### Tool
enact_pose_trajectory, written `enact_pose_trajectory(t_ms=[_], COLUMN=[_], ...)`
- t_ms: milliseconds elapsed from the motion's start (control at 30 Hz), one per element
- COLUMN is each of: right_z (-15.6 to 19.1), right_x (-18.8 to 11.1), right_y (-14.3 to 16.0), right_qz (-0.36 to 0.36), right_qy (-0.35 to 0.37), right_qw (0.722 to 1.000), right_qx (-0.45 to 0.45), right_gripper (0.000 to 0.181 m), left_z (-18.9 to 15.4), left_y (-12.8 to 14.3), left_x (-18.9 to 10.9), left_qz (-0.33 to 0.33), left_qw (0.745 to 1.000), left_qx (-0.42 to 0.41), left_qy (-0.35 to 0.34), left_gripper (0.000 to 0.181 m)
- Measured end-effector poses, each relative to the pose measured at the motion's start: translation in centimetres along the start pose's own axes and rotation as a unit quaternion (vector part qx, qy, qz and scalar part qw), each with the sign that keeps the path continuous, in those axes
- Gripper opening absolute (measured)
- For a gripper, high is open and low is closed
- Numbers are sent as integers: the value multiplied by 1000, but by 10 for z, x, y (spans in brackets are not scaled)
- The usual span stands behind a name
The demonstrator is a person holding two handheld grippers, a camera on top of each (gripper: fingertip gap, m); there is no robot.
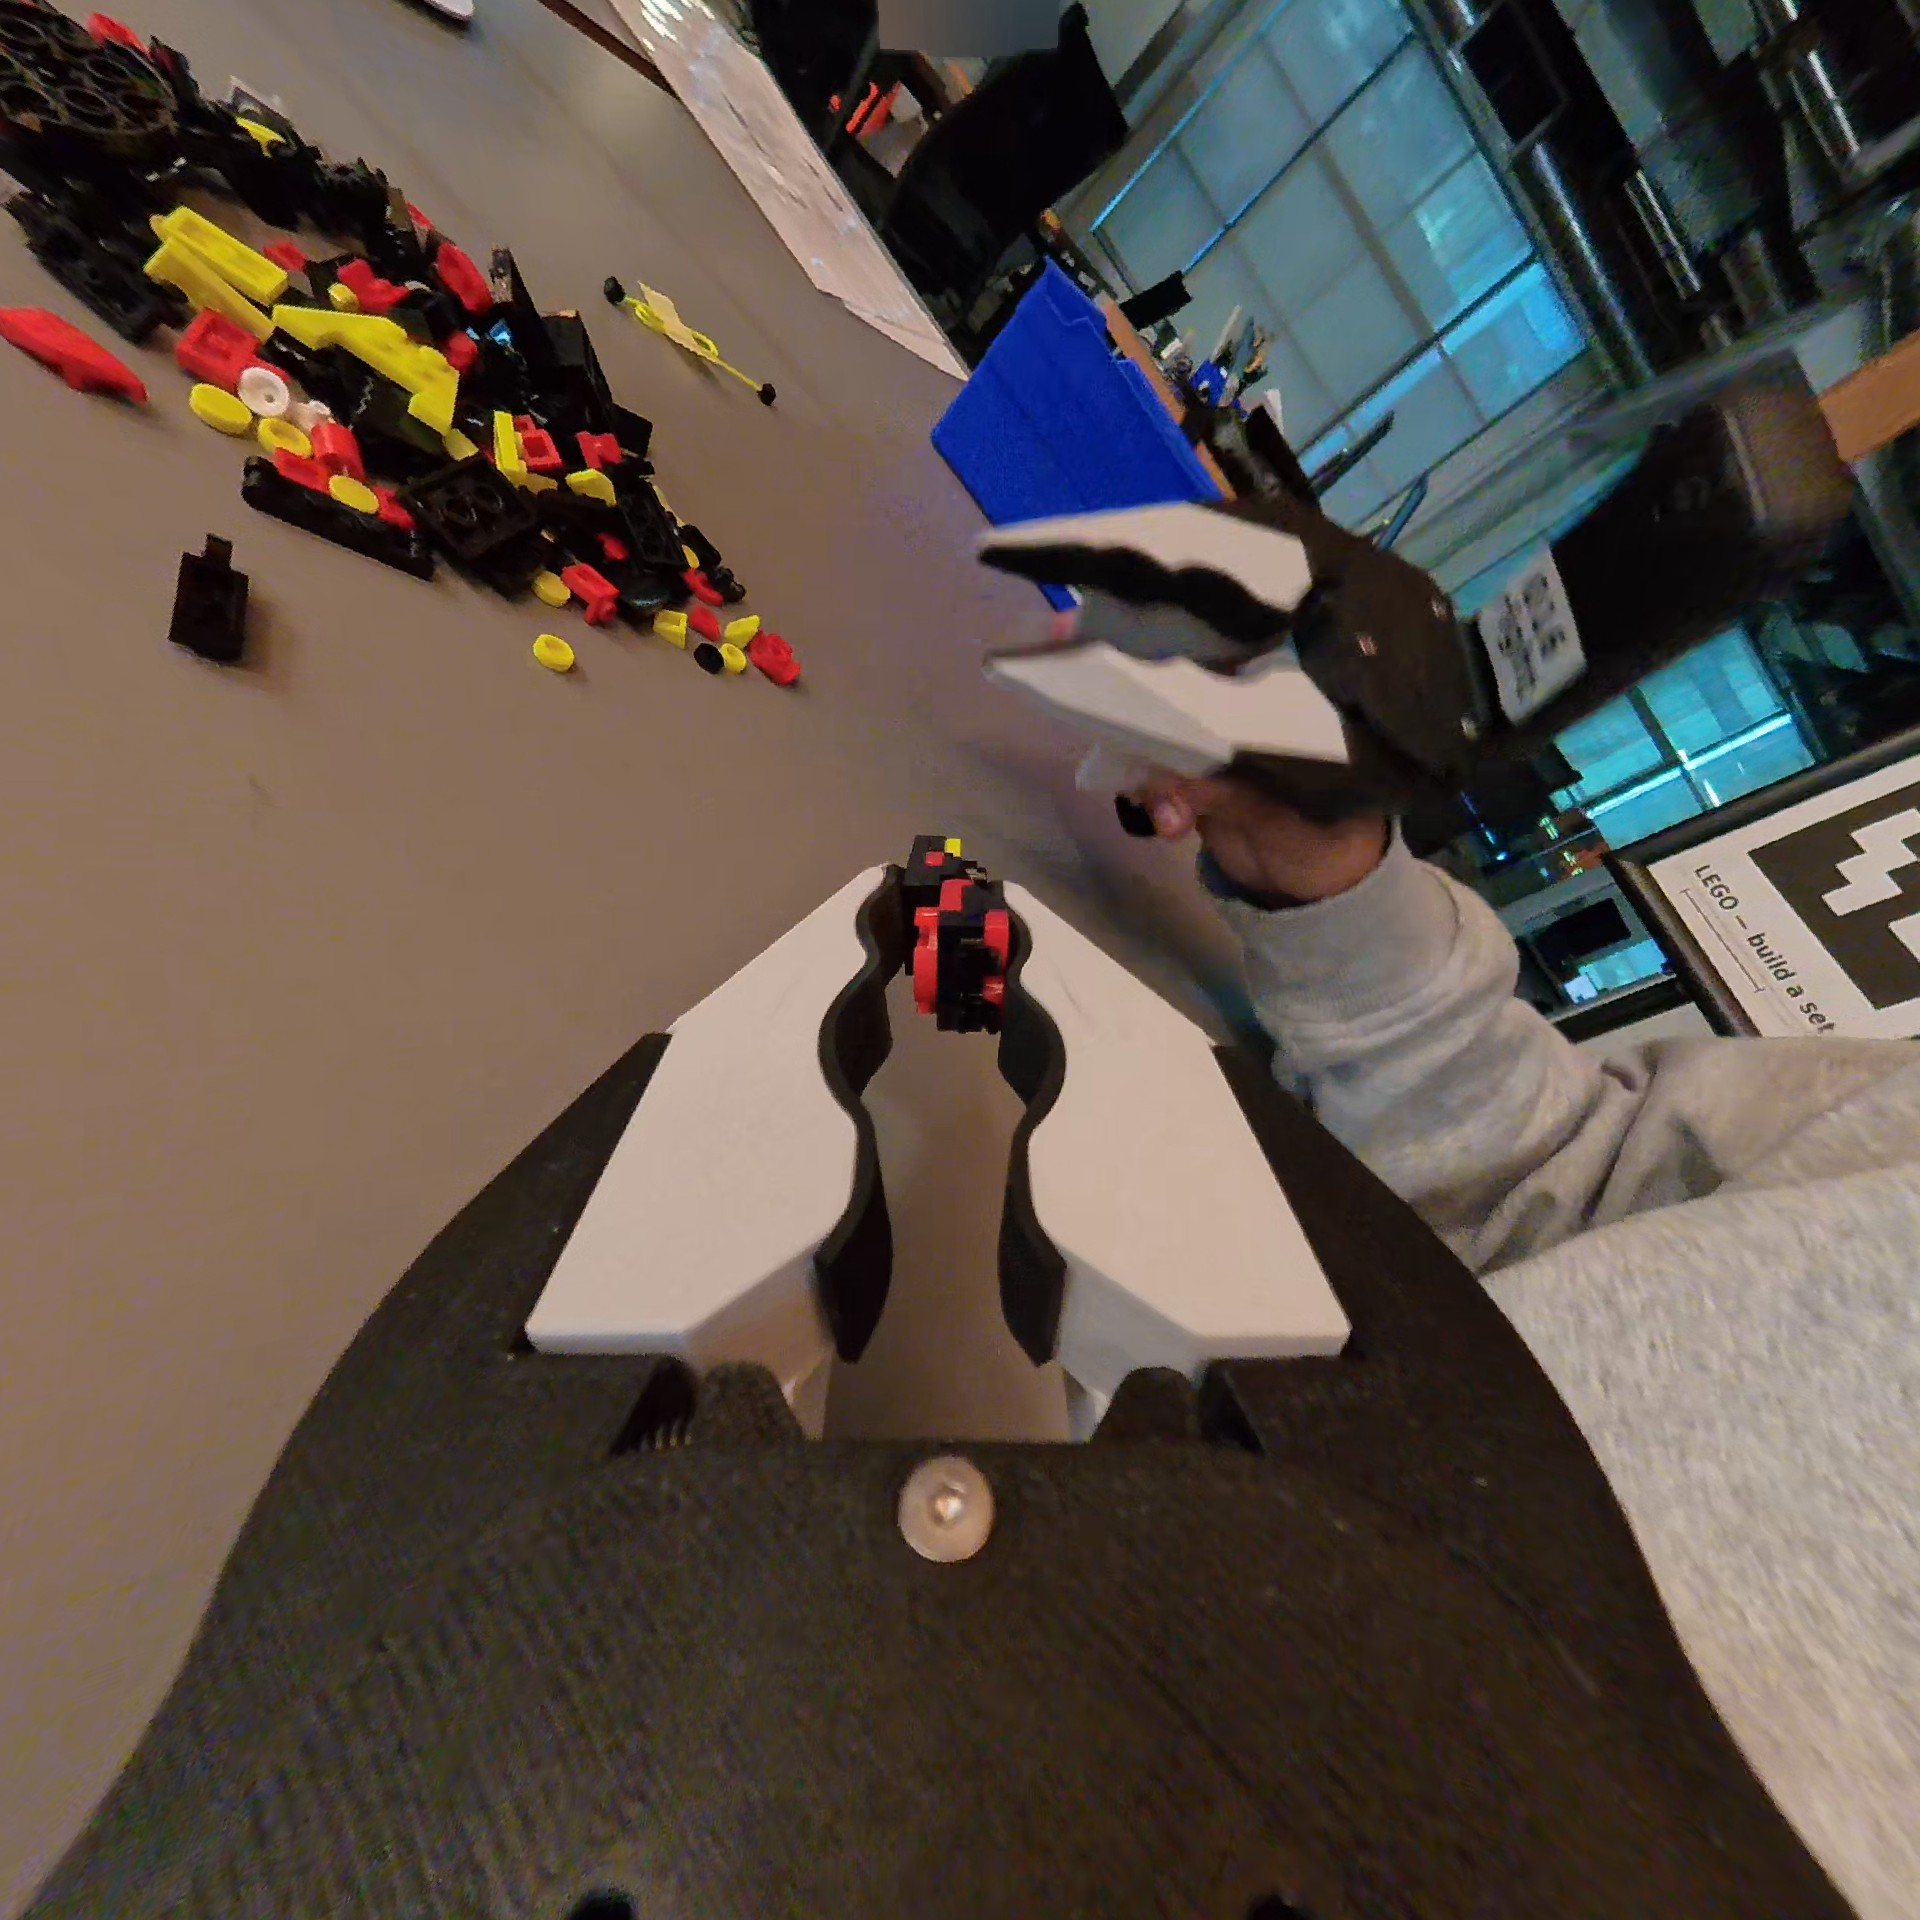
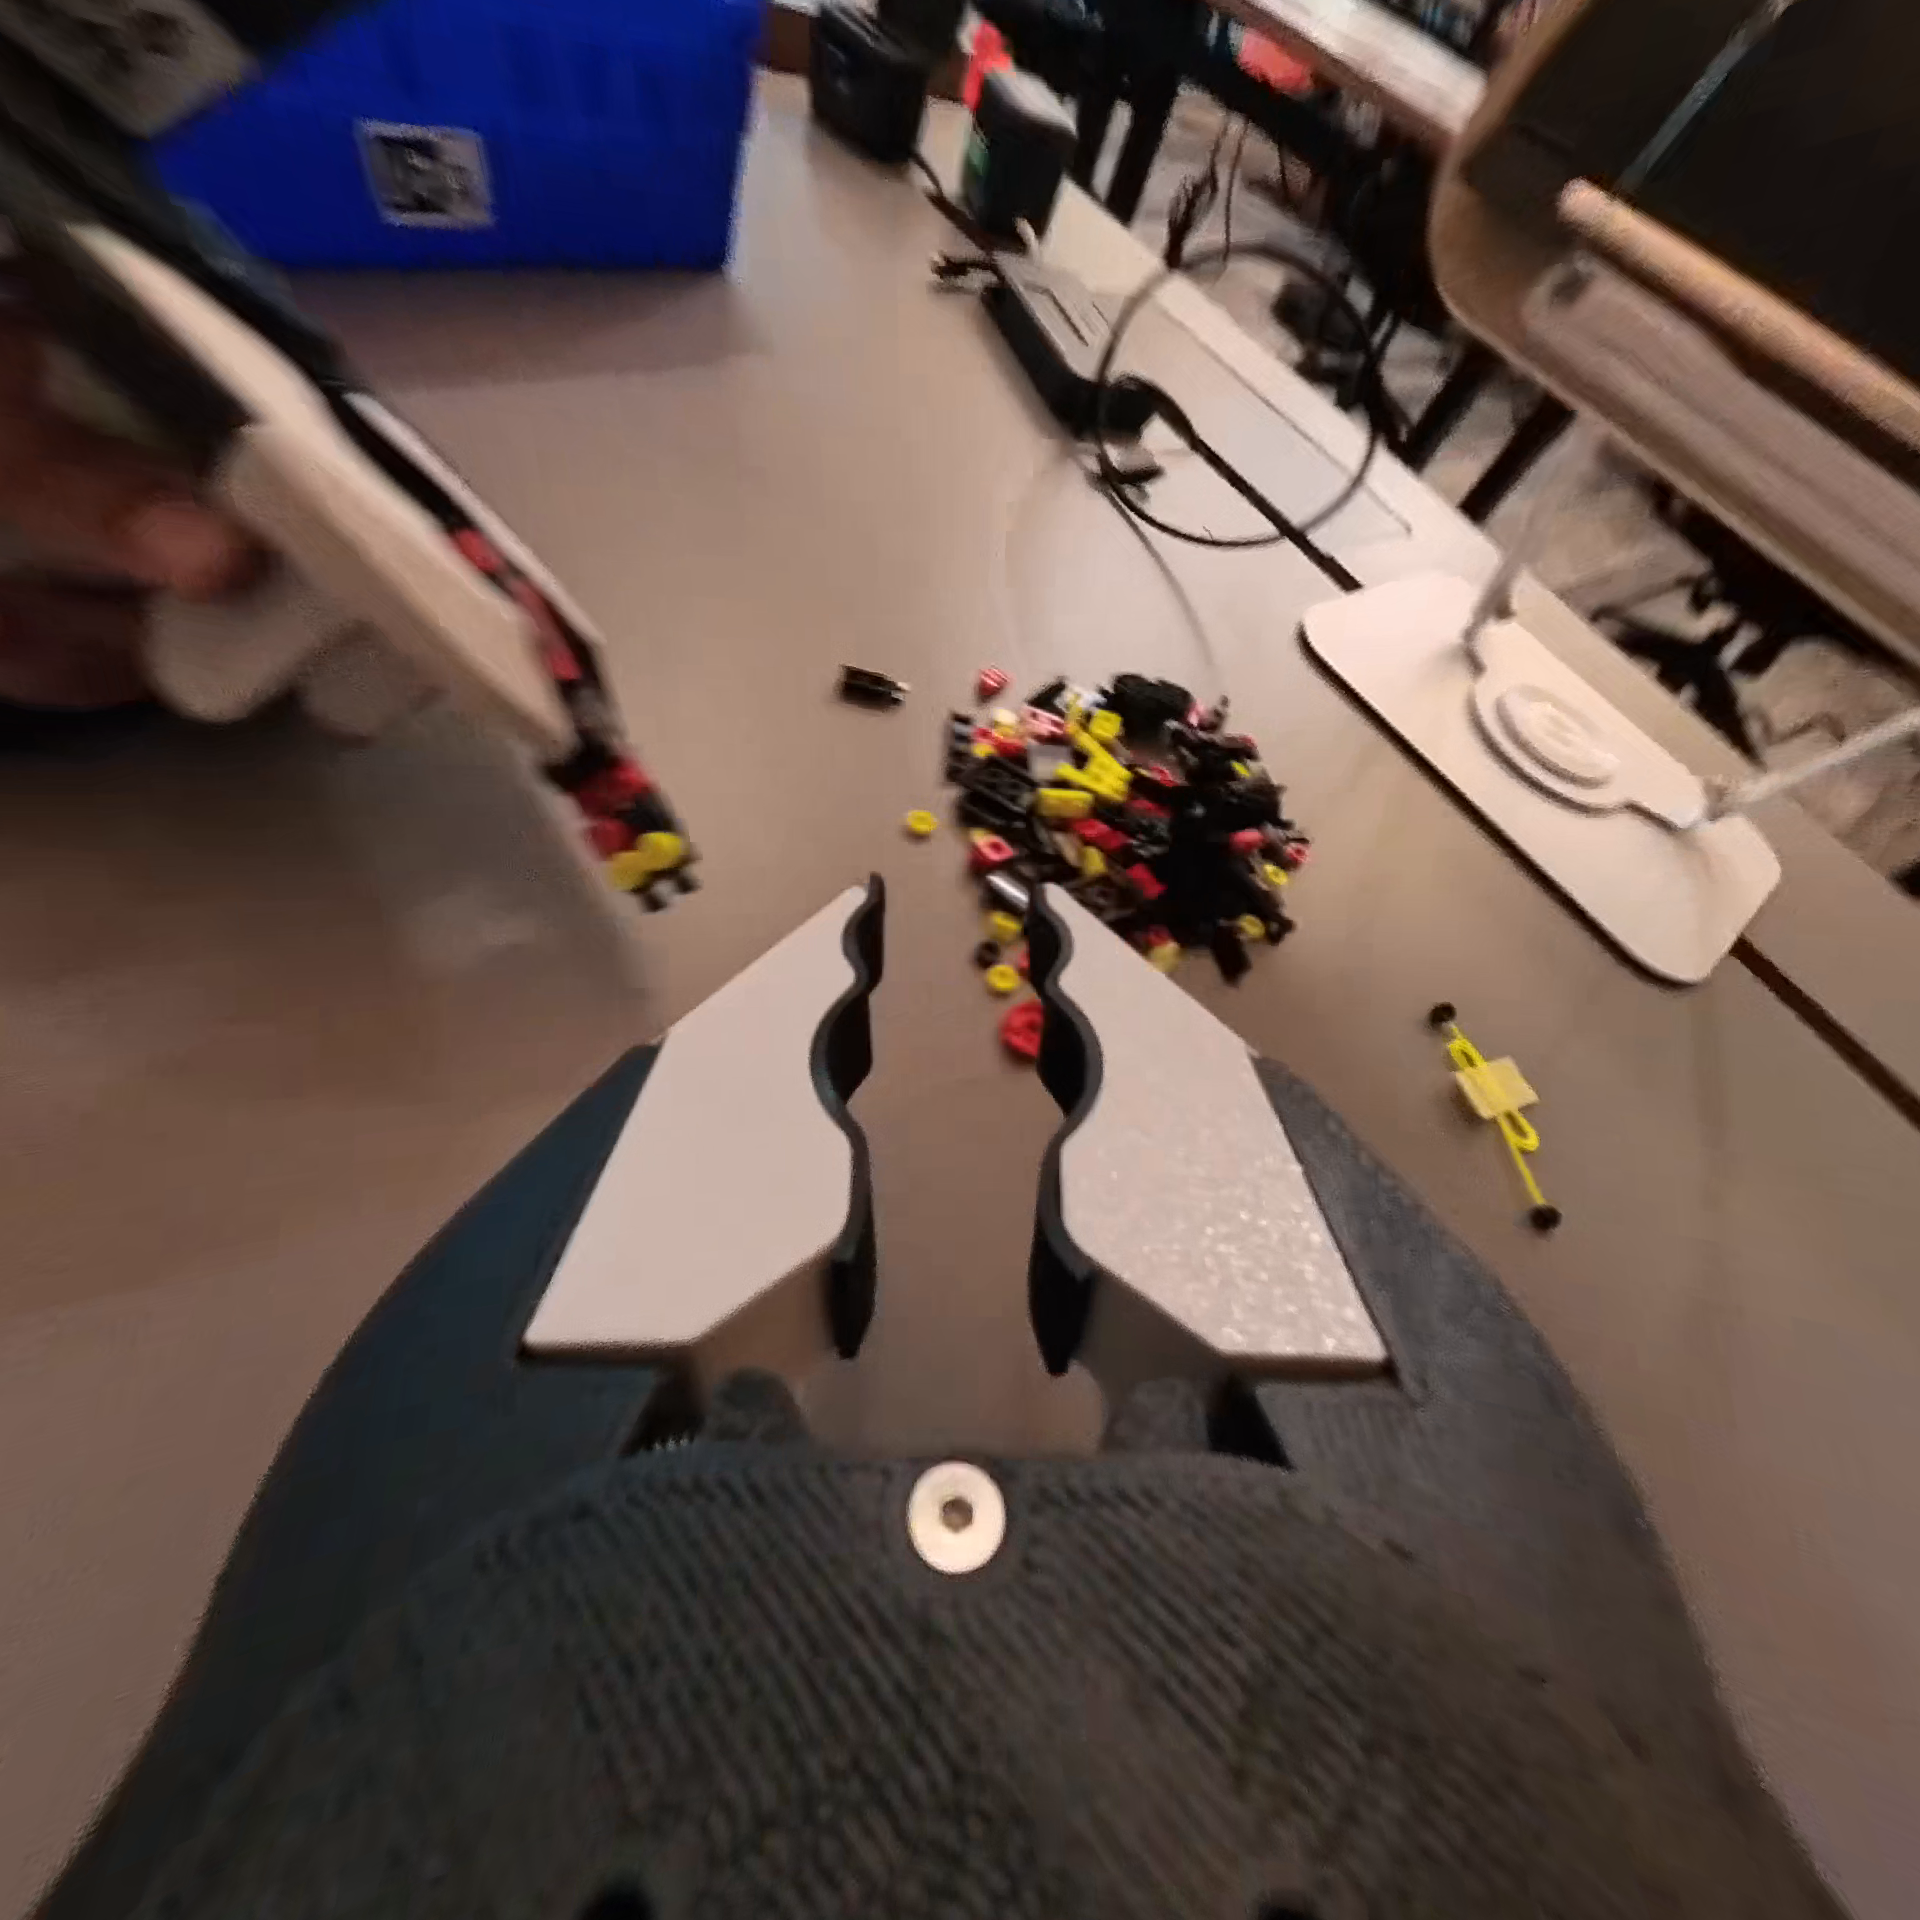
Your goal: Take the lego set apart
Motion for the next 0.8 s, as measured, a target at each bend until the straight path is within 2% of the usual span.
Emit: enact_pose_trajectory(t_ms=[33, 167, 300, 567, 800], right_z=[12, 53, 76, 75, 77], right_x=[-5, -10, 6, 21, 24], right_y=[-1, -4, -5, -1, -2], right_qz=[-15, -37, 3, 32, 47], right_qy=[5, 61, 85, 108, 93], right_qw=[1000, 990, 971, 963, 966], right_qx=[-16, -122, -224, -245, -237], right_gripper=[24, 18, 18, 9, 5], left_z=[0, 2, 3, 4, 6], left_y=[0, 1, 1, 2, 2], left_x=[0, 2, 2, 4, 3], left_qz=[1, 6, 6, 14, 10], left_qw=[1000, 1000, 1000, 1000, 1000], left_qx=[0, -3, -5, -8, -14], left_qy=[0, -6, -11, -11, -18], left_gripper=[13, 14, 14, 14, 13])
Point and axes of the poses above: each gripper's, where its closed fingertips meet, x out along the fingers, y out of its underside, z = x × y across the jaws, the point moved 1 cm from there along -x, back along the fingers, and after that the axes turned 12 degrees about z, right-handed, at the moved point
